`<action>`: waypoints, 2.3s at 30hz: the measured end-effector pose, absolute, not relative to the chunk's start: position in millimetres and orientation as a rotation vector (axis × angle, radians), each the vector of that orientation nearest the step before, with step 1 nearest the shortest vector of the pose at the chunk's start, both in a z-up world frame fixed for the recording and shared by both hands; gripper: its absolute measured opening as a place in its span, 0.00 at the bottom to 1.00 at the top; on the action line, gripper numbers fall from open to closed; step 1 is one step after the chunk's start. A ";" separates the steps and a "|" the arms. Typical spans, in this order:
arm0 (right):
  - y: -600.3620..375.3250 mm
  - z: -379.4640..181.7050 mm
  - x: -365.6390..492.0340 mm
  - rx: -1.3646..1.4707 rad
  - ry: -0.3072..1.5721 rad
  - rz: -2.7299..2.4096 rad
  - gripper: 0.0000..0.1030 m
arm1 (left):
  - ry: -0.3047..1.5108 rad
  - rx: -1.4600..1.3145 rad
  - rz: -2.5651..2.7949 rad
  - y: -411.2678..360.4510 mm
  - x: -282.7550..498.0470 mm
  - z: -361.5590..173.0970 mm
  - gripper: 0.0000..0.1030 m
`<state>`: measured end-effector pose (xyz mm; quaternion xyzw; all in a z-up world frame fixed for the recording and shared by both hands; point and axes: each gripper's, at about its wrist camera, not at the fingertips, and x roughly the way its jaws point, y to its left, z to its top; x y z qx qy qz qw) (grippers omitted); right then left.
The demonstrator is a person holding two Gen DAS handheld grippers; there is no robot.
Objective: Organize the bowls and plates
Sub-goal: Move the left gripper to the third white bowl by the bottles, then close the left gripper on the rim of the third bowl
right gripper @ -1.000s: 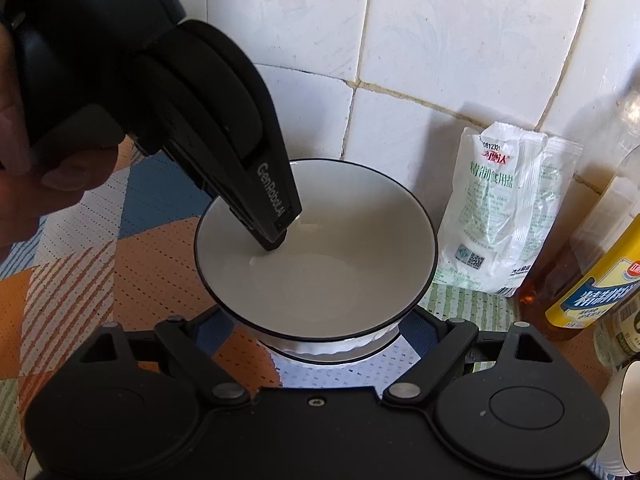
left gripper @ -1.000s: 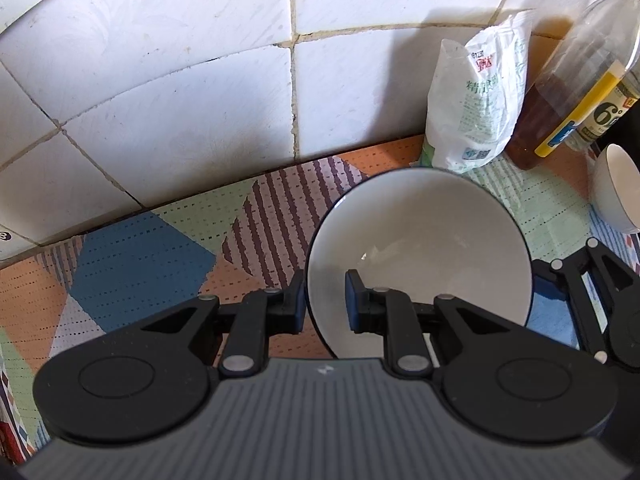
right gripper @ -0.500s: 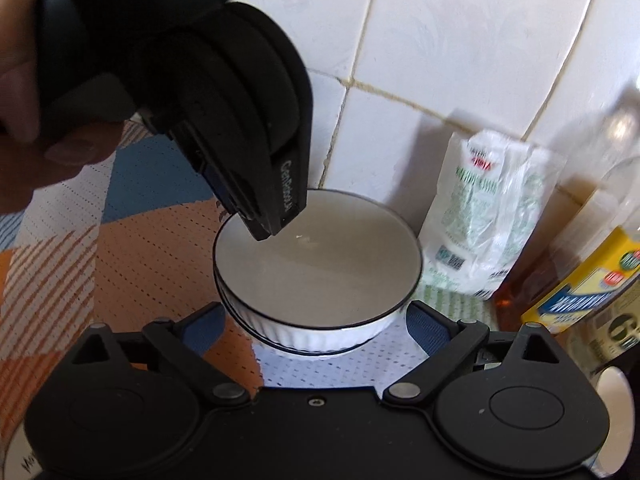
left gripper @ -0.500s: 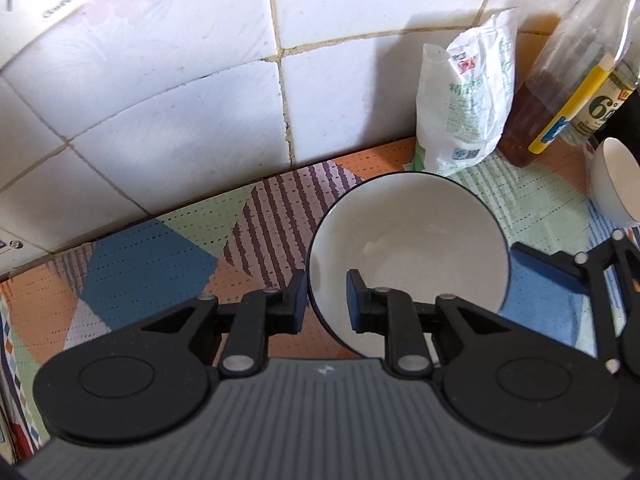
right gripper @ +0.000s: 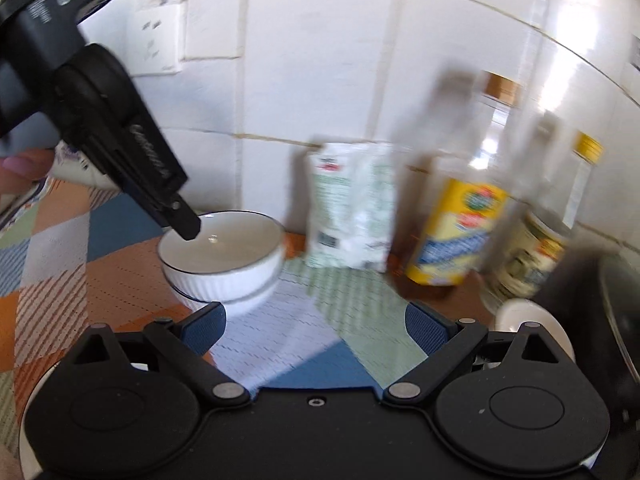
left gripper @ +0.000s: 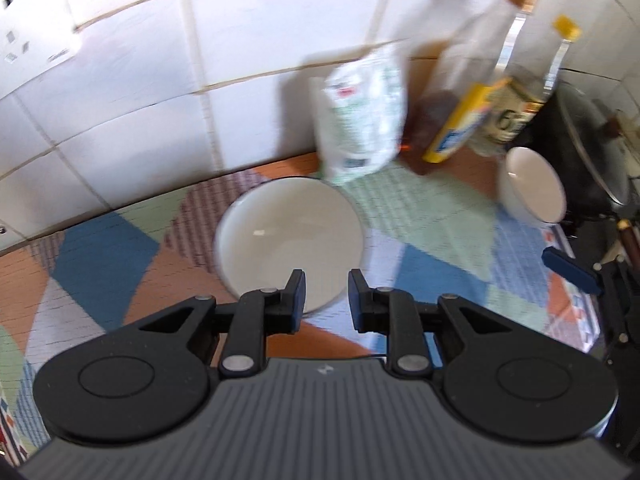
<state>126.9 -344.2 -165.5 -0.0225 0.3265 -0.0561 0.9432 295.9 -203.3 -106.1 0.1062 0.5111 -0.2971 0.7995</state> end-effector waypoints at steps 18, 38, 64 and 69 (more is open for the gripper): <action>-454.6 -183.3 59.1 0.139 0.616 -0.266 0.95 | 1.090 0.294 -0.686 -317.9 236.3 -104.9 0.34; -547.2 -266.1 87.2 0.166 0.649 -0.228 0.96 | 1.119 0.259 -0.604 -460.2 245.4 -173.5 0.41; -568.6 -285.5 127.8 0.210 0.625 -0.236 0.95 | 1.161 0.223 -0.587 -492.6 277.0 -222.5 0.16; -577.0 -284.9 127.3 0.243 0.628 -0.211 0.93 | 1.148 0.245 -0.573 -495.6 269.3 -215.6 0.14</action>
